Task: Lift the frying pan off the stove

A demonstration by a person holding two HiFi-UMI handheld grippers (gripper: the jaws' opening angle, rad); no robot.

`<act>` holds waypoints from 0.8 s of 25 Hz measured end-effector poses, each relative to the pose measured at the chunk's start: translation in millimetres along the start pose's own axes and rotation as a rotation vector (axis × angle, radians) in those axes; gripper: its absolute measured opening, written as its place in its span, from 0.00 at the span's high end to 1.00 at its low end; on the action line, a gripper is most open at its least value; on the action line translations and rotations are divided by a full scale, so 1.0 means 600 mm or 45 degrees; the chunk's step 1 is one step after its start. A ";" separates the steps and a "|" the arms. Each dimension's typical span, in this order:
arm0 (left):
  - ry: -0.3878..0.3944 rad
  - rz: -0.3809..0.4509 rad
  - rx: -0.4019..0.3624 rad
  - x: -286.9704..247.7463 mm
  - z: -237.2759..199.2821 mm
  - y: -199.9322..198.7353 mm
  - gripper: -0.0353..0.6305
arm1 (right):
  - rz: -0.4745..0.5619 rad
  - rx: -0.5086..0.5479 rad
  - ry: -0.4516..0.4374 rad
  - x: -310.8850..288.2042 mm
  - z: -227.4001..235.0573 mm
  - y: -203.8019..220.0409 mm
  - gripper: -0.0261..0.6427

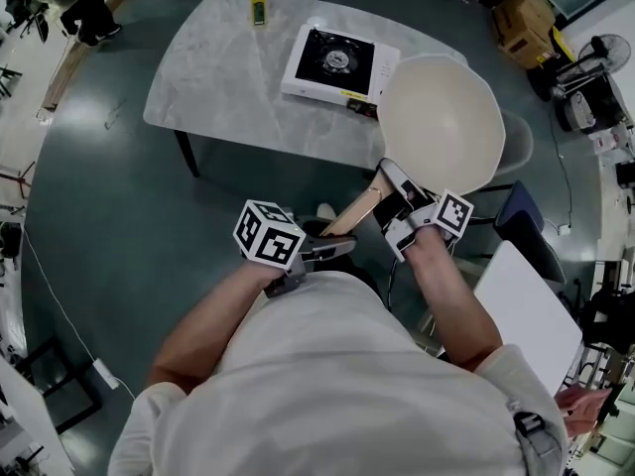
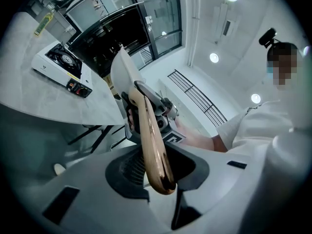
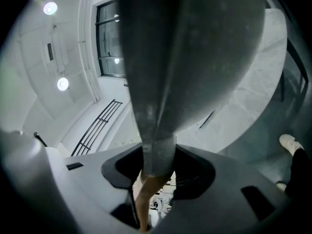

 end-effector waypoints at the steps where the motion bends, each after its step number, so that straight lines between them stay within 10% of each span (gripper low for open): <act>1: 0.004 -0.004 0.001 -0.001 0.004 0.003 0.78 | 0.005 -0.001 0.001 0.006 0.000 0.003 0.70; 20: 0.061 -0.023 -0.019 0.006 0.052 0.029 0.77 | 0.054 0.004 -0.002 0.053 -0.016 0.044 0.70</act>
Point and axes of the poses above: the fingertips, and each gripper's own axes: x backward along the fingers, z to its right, y out of its underside, the point moved 8 cm from there along x, backward along the fingers, and after that the axes turned 7 degrees about -x, right-handed, at the moved point
